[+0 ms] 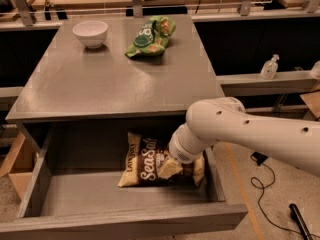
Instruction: Pick brown chip bag from top drawer and place on counter
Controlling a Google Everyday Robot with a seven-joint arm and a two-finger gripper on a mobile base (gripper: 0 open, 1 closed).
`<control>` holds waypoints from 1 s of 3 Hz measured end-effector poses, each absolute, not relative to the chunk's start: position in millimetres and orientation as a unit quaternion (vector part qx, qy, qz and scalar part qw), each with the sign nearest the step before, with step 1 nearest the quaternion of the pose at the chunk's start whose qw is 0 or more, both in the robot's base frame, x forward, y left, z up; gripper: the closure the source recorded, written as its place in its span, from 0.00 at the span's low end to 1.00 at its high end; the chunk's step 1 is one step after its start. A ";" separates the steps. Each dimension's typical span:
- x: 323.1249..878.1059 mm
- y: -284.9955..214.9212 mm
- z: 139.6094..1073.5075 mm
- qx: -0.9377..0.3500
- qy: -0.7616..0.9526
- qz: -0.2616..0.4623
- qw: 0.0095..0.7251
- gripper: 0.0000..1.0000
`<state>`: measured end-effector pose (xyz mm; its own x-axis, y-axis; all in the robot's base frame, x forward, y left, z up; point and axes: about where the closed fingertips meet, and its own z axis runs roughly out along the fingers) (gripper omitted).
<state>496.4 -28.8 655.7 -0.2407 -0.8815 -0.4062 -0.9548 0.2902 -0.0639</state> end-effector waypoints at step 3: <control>473.3 -73.4 703.1 -0.569 0.789 0.074 0.220 1.00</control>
Offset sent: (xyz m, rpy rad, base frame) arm -0.0219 -0.0434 0.0344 -0.0185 -0.0638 -0.0554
